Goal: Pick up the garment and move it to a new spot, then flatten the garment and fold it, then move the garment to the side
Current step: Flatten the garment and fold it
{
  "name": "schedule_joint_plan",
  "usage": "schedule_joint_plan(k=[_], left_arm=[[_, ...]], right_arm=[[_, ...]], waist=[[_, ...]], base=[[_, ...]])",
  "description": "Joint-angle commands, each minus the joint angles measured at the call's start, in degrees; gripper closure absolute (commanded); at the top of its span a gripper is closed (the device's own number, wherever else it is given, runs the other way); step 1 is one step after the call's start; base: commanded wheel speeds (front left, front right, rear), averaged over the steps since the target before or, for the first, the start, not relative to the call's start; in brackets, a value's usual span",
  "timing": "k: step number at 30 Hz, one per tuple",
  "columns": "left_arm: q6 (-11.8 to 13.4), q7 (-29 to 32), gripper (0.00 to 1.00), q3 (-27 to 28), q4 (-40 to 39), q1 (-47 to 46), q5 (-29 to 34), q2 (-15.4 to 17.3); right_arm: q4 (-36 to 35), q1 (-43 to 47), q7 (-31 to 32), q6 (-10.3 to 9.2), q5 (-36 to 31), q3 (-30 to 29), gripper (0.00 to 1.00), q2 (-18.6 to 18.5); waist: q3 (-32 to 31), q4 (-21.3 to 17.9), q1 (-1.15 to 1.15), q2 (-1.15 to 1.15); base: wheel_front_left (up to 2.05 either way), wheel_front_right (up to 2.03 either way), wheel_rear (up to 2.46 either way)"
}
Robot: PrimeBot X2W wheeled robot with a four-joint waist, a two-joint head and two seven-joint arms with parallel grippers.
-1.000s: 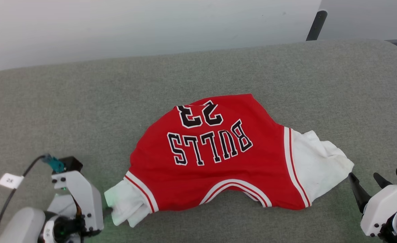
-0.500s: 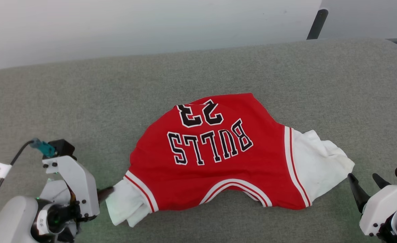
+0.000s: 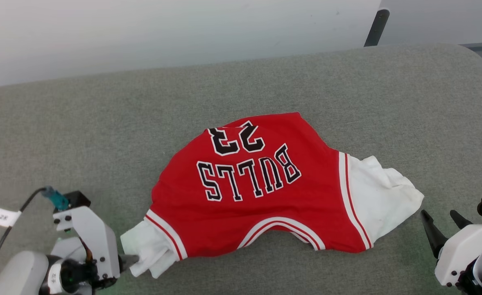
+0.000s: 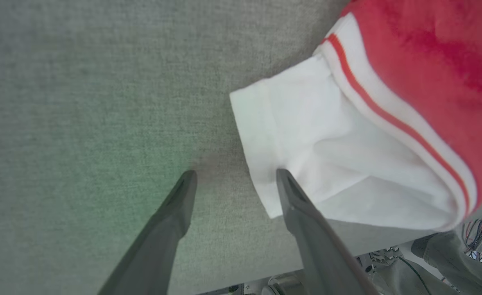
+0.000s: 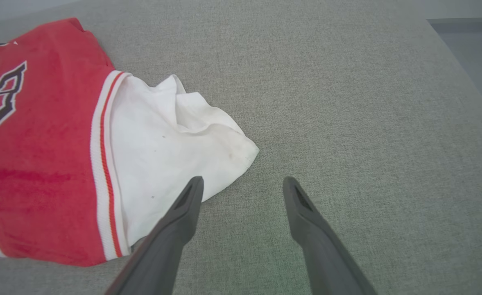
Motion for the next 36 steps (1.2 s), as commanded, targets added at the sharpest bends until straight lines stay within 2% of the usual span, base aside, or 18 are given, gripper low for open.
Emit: schedule_joint_plan(k=[1, 17, 18, 19, 23, 36], left_arm=[[0.48, 0.09, 0.00, 0.14, -0.36, 0.99, -0.44, -0.15], [-0.39, -1.65, 0.00, -0.31, 3.56, 2.31, -2.25, -3.27], [-0.80, -1.45, 0.56, -0.62, 3.82, 2.29, -2.45, -3.55], [-0.99, -1.74, 1.00, -0.48, 4.20, 2.25, -2.89, -4.05], [-1.90, -2.72, 1.00, -0.04, 5.18, 0.99, -2.91, -4.22], [-3.62, -4.84, 1.00, 1.74, 2.15, -5.28, -1.16, -0.66]], right_arm=[[0.09, 0.30, -0.38, -0.06, 0.32, 0.01, 0.00, -0.08], [0.67, -0.78, -0.77, -0.06, 0.40, 0.50, 0.00, -0.31], [0.70, -0.84, -0.80, -0.06, 0.38, 0.47, 0.00, -0.30], [0.71, -0.89, -0.84, -0.06, 0.34, 0.43, 0.00, -0.31], [0.84, -1.11, -0.94, -0.06, 0.29, 0.50, 0.00, -0.22], [1.47, -1.37, -1.19, -0.06, -0.09, 0.06, 0.00, 0.47]], waist=[[0.11, -0.04, 0.00, 0.00], [1.35, -0.07, 0.00, 0.00], [1.40, -0.05, 0.00, 0.00], [1.50, -0.01, 0.00, 0.00], [1.86, -0.01, 0.00, 0.00], [1.98, -0.27, 0.00, 0.00]], base=[[0.00, 0.00, 0.00], [0.00, 0.00, 0.00], [0.00, 0.00, 0.00], [0.00, 0.00, 0.00], [0.00, 0.00, 0.00], [0.00, 0.00, 0.00]])
